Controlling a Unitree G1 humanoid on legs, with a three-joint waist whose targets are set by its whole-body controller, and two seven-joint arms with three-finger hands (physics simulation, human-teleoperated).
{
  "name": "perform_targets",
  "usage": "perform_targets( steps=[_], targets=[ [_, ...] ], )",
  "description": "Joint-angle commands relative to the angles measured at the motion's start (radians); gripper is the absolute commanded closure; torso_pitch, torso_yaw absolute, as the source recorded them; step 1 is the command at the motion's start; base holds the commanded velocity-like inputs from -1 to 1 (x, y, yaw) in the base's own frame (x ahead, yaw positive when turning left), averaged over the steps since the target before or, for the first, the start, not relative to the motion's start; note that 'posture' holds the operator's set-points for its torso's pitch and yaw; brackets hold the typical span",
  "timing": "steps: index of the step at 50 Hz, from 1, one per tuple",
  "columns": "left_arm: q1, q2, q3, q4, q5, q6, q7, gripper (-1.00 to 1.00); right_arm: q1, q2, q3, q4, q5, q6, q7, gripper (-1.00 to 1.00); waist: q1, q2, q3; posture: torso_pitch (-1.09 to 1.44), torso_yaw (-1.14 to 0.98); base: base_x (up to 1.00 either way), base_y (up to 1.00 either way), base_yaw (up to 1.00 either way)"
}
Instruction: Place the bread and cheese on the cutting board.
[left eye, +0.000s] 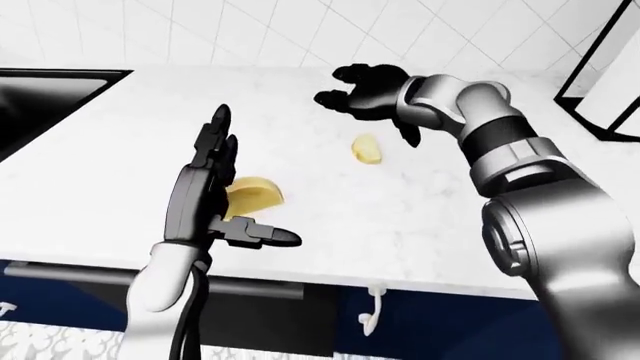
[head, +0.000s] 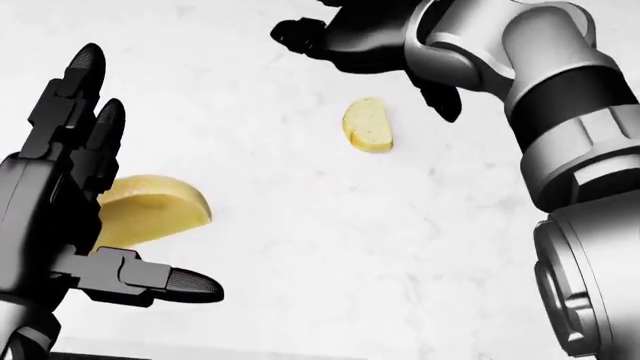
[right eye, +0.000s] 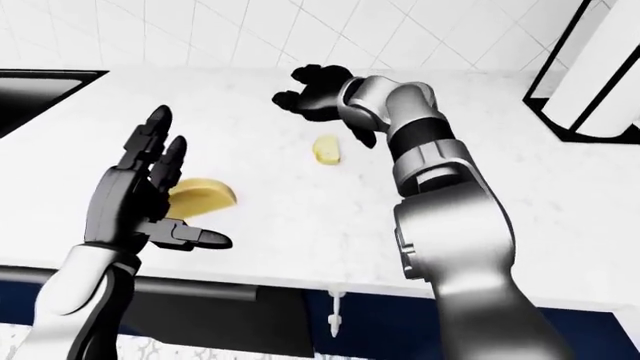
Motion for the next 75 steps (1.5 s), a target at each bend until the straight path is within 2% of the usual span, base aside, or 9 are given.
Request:
perform_targets(
  steps=[1,7,13,19,21,24,39,62,75],
  targets=[
    [-0.020,0.004,0.004,-0.033,-0.002,-0.030,0.004,-1.00,-0.050,-0.010,-0.018,-0.038,0.014,0.018,-0.012,-1.00,0.000,0.001,-0.030,0.00,0.00,0.00,0.00,0.00],
    [-0.021,0.006,0.007,-0.040,-0.007,-0.024,0.005,-1.00,-0.050,-0.009,-0.025,-0.038,0.012,0.010,-0.003,-1.00,0.000,0.001,-0.031,0.00,0.00,0.00,0.00,0.00],
    [-0.025,0.010,0.008,-0.047,-0.010,-0.013,0.005,-1.00,-0.037,-0.006,-0.026,-0.038,0.009,0.011,-0.001,-0.65,0.000,0.000,-0.034,0.00,0.00,0.00,0.00,0.00],
    [-0.025,0.010,0.011,-0.047,-0.012,-0.012,0.005,-1.00,-0.033,0.001,-0.026,-0.037,0.009,0.014,-0.002,-0.58,0.000,0.001,-0.035,0.00,0.00,0.00,0.00,0.00],
    [-0.024,0.011,0.013,-0.045,-0.014,-0.016,0.005,-1.00,-0.031,0.005,-0.026,-0.035,0.009,0.016,-0.003,-0.16,0.000,0.002,-0.035,0.00,0.00,0.00,0.00,0.00],
    [-0.020,0.011,0.014,-0.034,-0.015,-0.029,0.006,-1.00,-0.021,0.011,-0.023,-0.033,0.006,0.021,-0.007,-0.37,0.000,0.002,-0.036,0.00,0.00,0.00,0.00,0.00],
    [-0.006,0.011,0.017,-0.032,-0.017,-0.041,0.007,-1.00,0.003,0.022,-0.020,-0.027,0.002,0.024,-0.027,-0.16,0.002,0.001,-0.038,0.00,0.00,0.00,0.00,0.00],
    [-0.005,0.009,0.010,-0.028,-0.011,-0.044,0.007,-1.00,0.051,0.024,-0.012,-0.024,0.002,0.009,-0.074,-0.22,0.003,-0.002,-0.036,0.00,0.00,0.00,0.00,0.00],
    [-0.014,0.009,0.012,-0.030,-0.011,-0.036,0.005,-1.00,0.097,0.046,0.006,-0.015,-0.039,-0.002,-0.209,-0.14,0.002,-0.004,-0.039,0.00,0.00,0.00,0.00,0.00]
  ],
)
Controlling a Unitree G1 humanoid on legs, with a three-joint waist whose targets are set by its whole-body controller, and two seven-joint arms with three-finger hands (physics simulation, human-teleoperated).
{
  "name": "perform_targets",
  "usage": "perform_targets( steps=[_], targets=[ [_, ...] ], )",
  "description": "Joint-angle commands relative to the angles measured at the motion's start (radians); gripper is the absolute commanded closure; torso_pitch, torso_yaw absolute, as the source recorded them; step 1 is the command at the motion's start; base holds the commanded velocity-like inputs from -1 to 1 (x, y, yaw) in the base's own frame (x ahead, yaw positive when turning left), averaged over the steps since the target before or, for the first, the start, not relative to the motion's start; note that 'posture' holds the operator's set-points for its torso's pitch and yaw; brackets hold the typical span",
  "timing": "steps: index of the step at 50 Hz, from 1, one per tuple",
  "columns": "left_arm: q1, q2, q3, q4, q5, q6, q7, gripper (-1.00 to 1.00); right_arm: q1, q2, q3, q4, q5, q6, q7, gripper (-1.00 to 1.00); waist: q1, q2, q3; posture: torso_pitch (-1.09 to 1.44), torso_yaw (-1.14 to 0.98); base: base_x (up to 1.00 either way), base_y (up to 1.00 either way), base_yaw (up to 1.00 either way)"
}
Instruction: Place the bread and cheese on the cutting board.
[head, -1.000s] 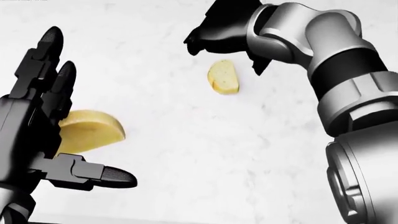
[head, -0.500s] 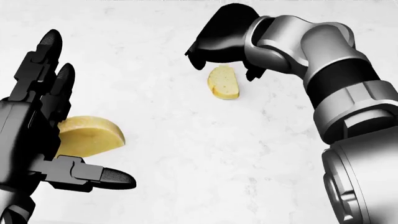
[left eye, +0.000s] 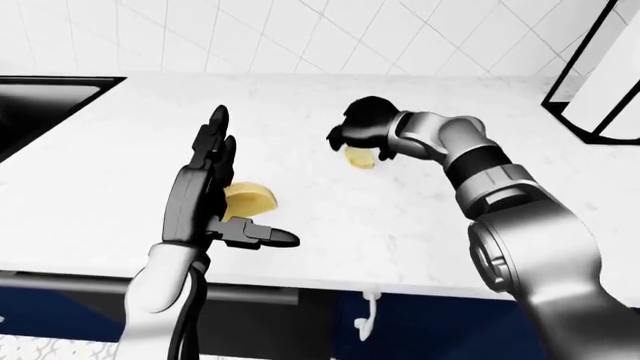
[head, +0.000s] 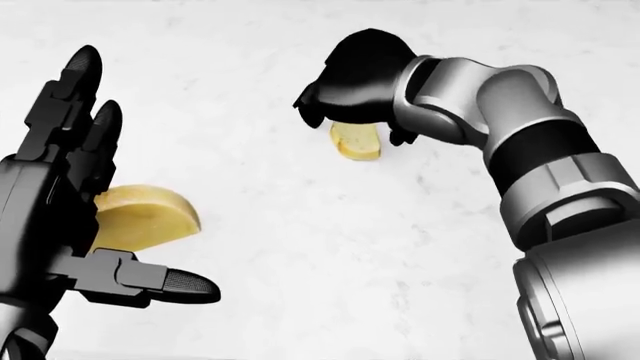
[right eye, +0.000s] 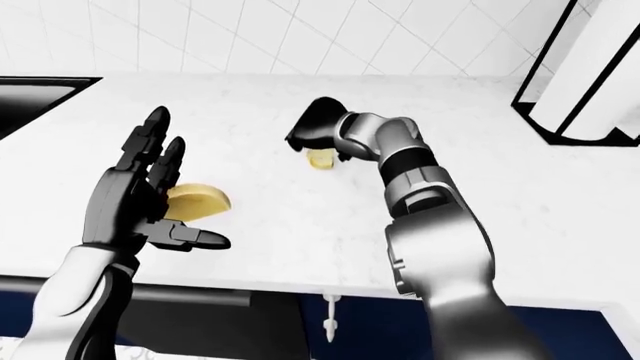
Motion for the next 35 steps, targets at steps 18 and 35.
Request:
perform_targets(
  steps=[18,35],
  targets=[
    [-0.014,0.004,0.004,-0.038,-0.002,-0.030,0.004,-1.00,-0.039,-0.016,-0.050,-0.043,0.152,0.015,-0.003,0.80,0.004,0.001,-0.021,0.00,0.00,0.00,0.00,0.00],
    [-0.123,0.095,0.058,-0.074,0.024,0.054,-0.039,-1.00,-0.055,-0.119,-0.089,-0.149,0.300,-0.106,0.119,1.00,0.003,-0.001,-0.015,0.00,0.00,0.00,0.00,0.00]
  ],
)
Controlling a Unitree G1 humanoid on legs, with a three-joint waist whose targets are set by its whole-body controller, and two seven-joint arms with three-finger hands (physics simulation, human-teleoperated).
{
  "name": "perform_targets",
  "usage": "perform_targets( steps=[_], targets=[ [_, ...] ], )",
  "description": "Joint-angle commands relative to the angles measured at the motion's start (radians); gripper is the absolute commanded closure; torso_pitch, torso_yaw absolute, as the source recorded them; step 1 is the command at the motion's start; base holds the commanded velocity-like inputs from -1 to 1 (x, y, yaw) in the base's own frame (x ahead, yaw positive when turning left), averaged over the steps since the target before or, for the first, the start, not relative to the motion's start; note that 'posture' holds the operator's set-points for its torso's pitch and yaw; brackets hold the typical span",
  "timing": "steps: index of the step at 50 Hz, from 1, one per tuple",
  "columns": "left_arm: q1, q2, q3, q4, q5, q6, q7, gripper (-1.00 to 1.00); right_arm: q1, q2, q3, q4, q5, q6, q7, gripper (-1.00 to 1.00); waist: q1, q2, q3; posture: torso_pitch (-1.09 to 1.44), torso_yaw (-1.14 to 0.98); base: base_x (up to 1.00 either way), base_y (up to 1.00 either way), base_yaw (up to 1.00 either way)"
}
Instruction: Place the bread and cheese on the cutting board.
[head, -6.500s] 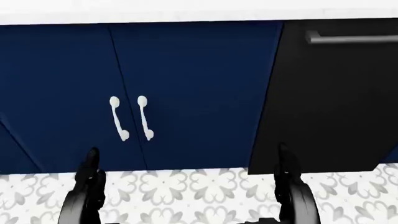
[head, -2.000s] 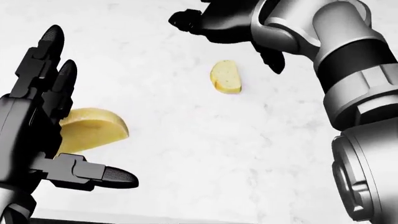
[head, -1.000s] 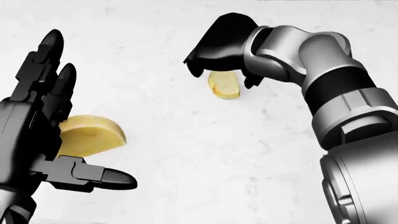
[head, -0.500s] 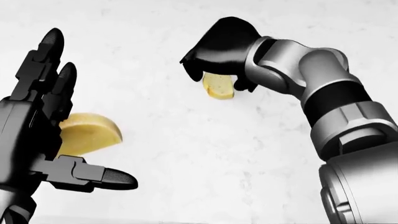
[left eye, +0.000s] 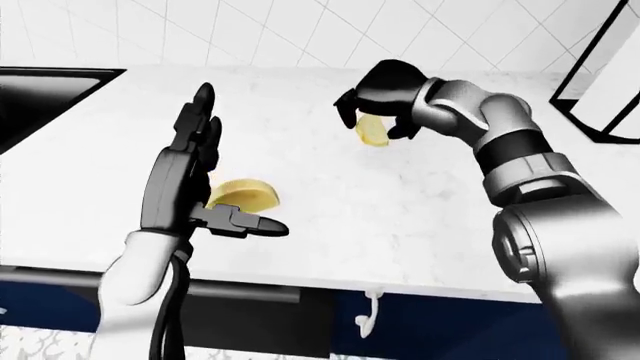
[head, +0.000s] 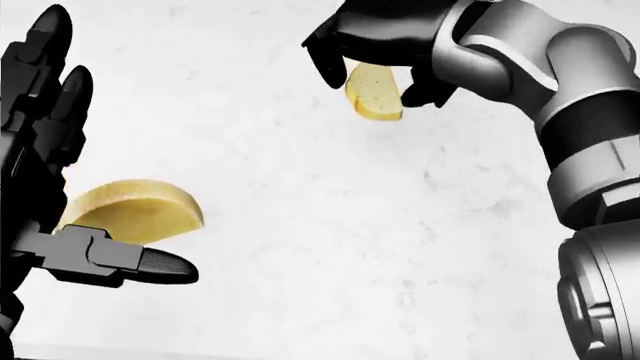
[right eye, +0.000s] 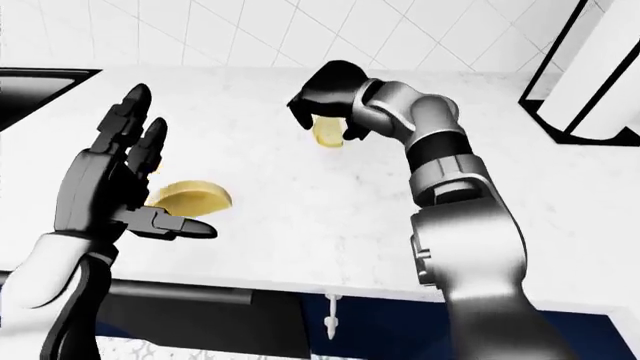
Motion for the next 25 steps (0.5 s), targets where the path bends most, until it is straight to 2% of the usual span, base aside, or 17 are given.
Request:
perform_targets(
  steps=[1,2,4,6,7,8,9,11,12,13,15,17,20,22,25],
  targets=[
    [-0.066,0.040,0.027,-0.039,0.016,0.002,-0.018,-1.00,-0.030,-0.026,-0.020,-0.049,0.040,-0.016,0.005,1.00,-0.002,0.004,-0.028,0.00,0.00,0.00,0.00,0.00],
    [-0.098,0.067,0.036,-0.040,0.022,0.019,-0.034,-1.00,-0.024,-0.034,-0.032,-0.058,0.058,-0.021,0.018,1.00,-0.002,0.004,-0.027,0.00,0.00,0.00,0.00,0.00],
    [-0.188,0.113,0.076,-0.085,-0.036,0.155,-0.104,-1.00,-0.016,-0.057,-0.041,-0.078,0.080,-0.034,0.034,1.00,-0.002,0.005,-0.027,0.00,0.00,0.00,0.00,0.00],
    [-0.252,0.190,0.076,-0.088,-0.032,0.195,-0.149,-1.00,-0.005,-0.073,-0.052,-0.100,0.106,-0.043,0.053,1.00,-0.003,0.008,-0.024,0.00,0.00,0.00,0.00,0.00],
    [-0.264,0.241,0.059,-0.077,-0.011,0.179,-0.180,-1.00,0.008,-0.080,-0.055,-0.114,0.118,-0.046,0.063,1.00,-0.003,0.008,-0.021,0.00,0.00,0.00,0.00,0.00],
    [-0.267,0.257,0.053,-0.073,0.000,0.175,-0.203,-1.00,0.016,-0.082,-0.057,-0.126,0.127,-0.045,0.076,1.00,-0.004,0.009,-0.018,0.00,0.00,0.00,0.00,0.00],
    [-0.252,0.307,0.025,-0.057,0.042,0.120,-0.241,-1.00,0.026,-0.087,-0.061,-0.141,0.139,-0.047,0.091,1.00,-0.004,0.009,-0.016,0.00,0.00,0.00,0.00,0.00],
    [-0.195,0.375,-0.031,-0.059,0.112,0.065,-0.377,-1.00,0.038,-0.093,-0.070,-0.166,0.167,-0.050,0.120,1.00,-0.004,0.012,-0.014,0.00,0.00,0.00,0.00,0.00],
    [-0.183,0.370,-0.039,-0.062,0.155,0.046,-0.418,-1.00,0.045,-0.094,-0.068,-0.172,0.171,-0.050,0.120,1.00,-0.004,0.014,-0.016,0.00,0.00,0.00,0.00,0.00],
    [-0.159,0.395,-0.070,-0.040,0.226,-0.018,-0.469,-1.00,0.051,-0.094,-0.068,-0.179,0.178,-0.050,0.126,1.00,-0.004,0.015,-0.017,0.00,0.00,0.00,0.00,0.00],
    [-0.142,0.392,-0.078,0.011,0.341,-0.125,-0.577,-1.00,0.062,-0.094,-0.065,-0.188,0.183,-0.049,0.129,1.00,-0.003,0.016,-0.017,0.00,0.00,0.00,0.00,0.00],
    [-0.151,0.385,-0.070,0.050,0.442,-0.209,-0.692,-1.00,0.064,-0.094,-0.062,-0.188,0.185,-0.046,0.129,1.00,-0.002,0.014,-0.018,0.00,0.00,0.00,0.00,0.00],
    [-0.237,0.349,-0.033,0.133,0.561,-0.286,-0.812,-1.00,0.068,-0.090,-0.059,-0.186,0.185,-0.043,0.124,1.00,-0.003,0.009,-0.017,0.00,0.00,0.00,0.00,0.00],
    [-0.301,0.342,-0.001,0.176,0.610,-0.320,-0.862,-1.00,0.078,-0.088,-0.055,-0.185,0.181,-0.045,0.114,1.00,-0.001,0.005,-0.017,0.00,0.00,0.00,0.00,0.00],
    [-0.342,0.349,0.024,0.228,0.664,-0.387,-0.912,-1.00,0.079,-0.089,-0.057,-0.187,0.184,-0.046,0.122,1.00,-0.001,0.000,-0.014,0.00,0.00,0.00,0.00,0.00]
  ],
)
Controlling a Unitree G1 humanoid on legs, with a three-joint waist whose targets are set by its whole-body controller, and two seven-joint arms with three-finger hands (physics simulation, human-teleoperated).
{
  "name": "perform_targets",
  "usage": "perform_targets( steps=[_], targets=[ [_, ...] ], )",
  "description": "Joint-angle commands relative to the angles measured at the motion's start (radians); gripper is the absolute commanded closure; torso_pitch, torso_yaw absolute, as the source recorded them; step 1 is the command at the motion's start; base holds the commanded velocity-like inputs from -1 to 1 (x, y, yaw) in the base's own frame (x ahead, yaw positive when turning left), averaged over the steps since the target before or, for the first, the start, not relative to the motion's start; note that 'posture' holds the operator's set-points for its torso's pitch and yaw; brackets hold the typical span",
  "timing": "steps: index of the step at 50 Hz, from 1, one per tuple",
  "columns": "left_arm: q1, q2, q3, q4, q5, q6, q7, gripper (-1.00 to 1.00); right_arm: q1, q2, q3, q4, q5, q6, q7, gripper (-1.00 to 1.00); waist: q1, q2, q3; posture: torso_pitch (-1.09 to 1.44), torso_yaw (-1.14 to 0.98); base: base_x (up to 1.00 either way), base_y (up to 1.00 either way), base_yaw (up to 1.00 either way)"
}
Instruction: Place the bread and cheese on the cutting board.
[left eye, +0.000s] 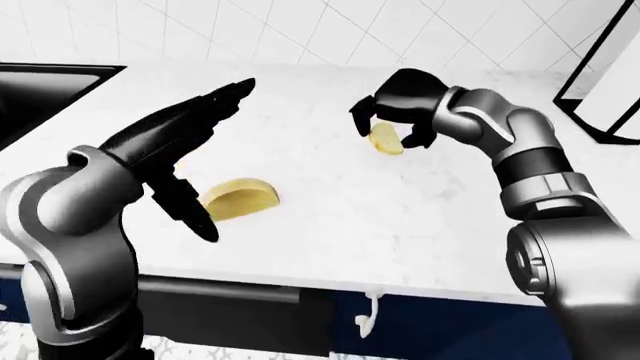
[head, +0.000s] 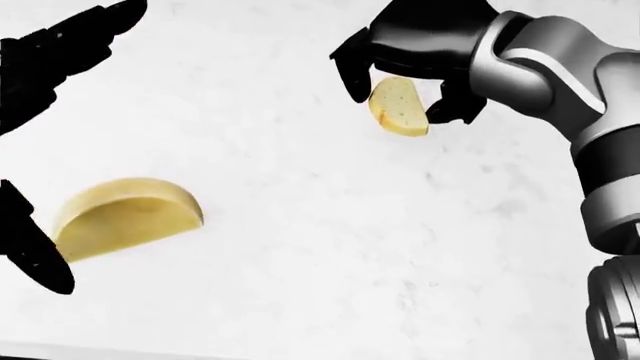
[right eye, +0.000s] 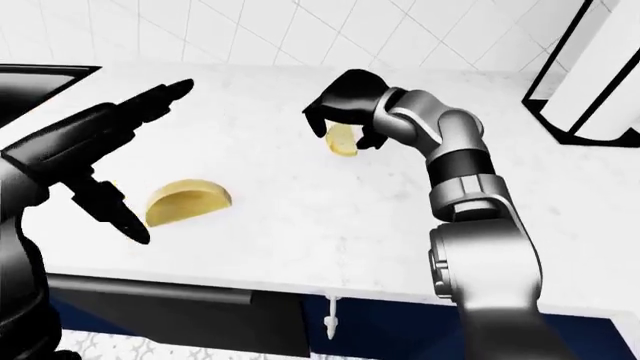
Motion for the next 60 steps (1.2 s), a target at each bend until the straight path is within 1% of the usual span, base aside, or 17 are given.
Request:
perform_targets(
  steps=[1,4,7,10,14,18,24,37,38,39,41,42,43,49,52,56,60],
  targets=[
    [-0.039,0.021,0.008,0.022,0.059,-0.091,-0.031,-1.00,-0.047,-0.017,-0.023,-0.036,0.024,0.010,-0.019,1.00,0.000,0.001,-0.031,0.00,0.00,0.00,0.00,0.00],
    [-0.021,0.019,-0.003,0.161,0.136,-0.245,0.004,-1.00,-0.042,-0.018,-0.022,-0.036,0.022,0.011,-0.020,1.00,0.002,0.000,-0.031,0.00,0.00,0.00,0.00,0.00],
    [-0.046,0.020,-0.002,0.241,0.188,-0.318,-0.034,-1.00,-0.039,-0.018,-0.025,-0.040,0.026,0.011,-0.013,1.00,0.005,0.003,-0.037,0.00,0.00,0.00,0.00,0.00],
    [-0.090,0.007,0.011,0.261,0.225,-0.318,-0.089,-1.00,-0.028,-0.019,-0.022,-0.043,0.022,0.012,-0.018,1.00,0.004,-0.001,-0.039,0.00,0.00,0.00,0.00,0.00],
    [-0.129,0.028,0.022,0.274,0.247,-0.350,-0.162,-1.00,-0.024,-0.013,-0.023,-0.050,0.024,0.016,-0.014,1.00,0.002,-0.006,-0.035,0.00,0.00,0.00,0.00,0.00],
    [-0.138,0.000,0.009,0.239,0.265,-0.322,-0.253,-1.00,-0.021,-0.012,-0.022,-0.050,0.022,0.015,-0.015,1.00,0.004,-0.006,-0.033,0.00,0.00,0.00,0.00,0.00],
    [-0.113,-0.048,-0.029,0.328,0.343,-0.404,-0.193,-1.00,-0.011,-0.012,-0.024,-0.053,0.023,0.012,-0.015,1.00,0.008,-0.005,-0.035,0.00,0.00,0.00,0.00,0.00],
    [-0.134,-0.103,-0.043,0.424,0.412,-0.439,-0.157,-0.97,0.003,-0.013,-0.020,-0.049,0.013,0.009,-0.035,1.00,0.005,-0.012,-0.039,0.00,0.00,0.00,0.00,0.00],
    [-0.134,-0.106,-0.044,0.428,0.415,-0.440,-0.153,-0.80,0.003,-0.014,-0.021,-0.049,0.013,0.008,-0.034,1.00,0.005,-0.012,-0.039,0.00,0.00,0.00,0.00,0.00],
    [-0.134,-0.108,-0.045,0.429,0.416,-0.440,-0.152,-0.75,0.003,-0.014,-0.021,-0.049,0.014,0.008,-0.033,1.00,0.005,-0.011,-0.040,0.00,0.00,0.00,0.00,0.00],
    [-0.134,-0.111,-0.046,0.431,0.417,-0.444,-0.150,0.08,0.007,-0.015,-0.020,-0.051,0.011,0.008,-0.037,1.00,0.005,-0.012,-0.040,0.00,0.00,0.00,0.00,0.00],
    [-0.136,-0.112,-0.046,0.430,0.417,-0.444,-0.152,0.21,0.008,-0.015,-0.020,-0.050,0.009,0.007,-0.039,1.00,0.005,-0.012,-0.041,0.00,0.00,0.00,0.00,0.00],
    [-0.137,-0.112,-0.046,0.437,0.417,-0.448,-0.146,0.29,0.007,-0.016,-0.019,-0.048,0.008,0.007,-0.041,1.00,0.004,-0.012,-0.040,0.00,0.00,0.00,0.00,0.00],
    [-0.111,-0.115,-0.045,0.445,0.422,-0.465,-0.122,0.38,0.006,-0.018,-0.022,-0.052,0.009,0.007,-0.037,1.00,0.004,-0.011,-0.042,0.00,0.00,0.00,0.00,0.00],
    [-0.069,-0.125,-0.045,0.447,0.426,-0.479,-0.083,1.00,-0.001,-0.023,-0.027,-0.052,0.015,0.006,-0.032,1.00,0.003,-0.009,-0.044,0.00,0.00,0.00,0.00,0.00],
    [-0.050,-0.135,-0.041,0.430,0.414,-0.493,-0.066,1.00,0.006,-0.021,-0.024,-0.052,0.013,0.006,-0.038,1.00,0.001,-0.006,-0.047,0.00,0.00,0.00,0.00,0.00],
    [-0.090,-0.138,-0.027,0.408,0.353,-0.488,-0.074,1.00,0.011,-0.020,-0.028,-0.062,0.022,0.006,-0.027,1.00,0.001,-0.005,-0.049,0.00,0.00,0.00,0.00,0.00]
  ],
)
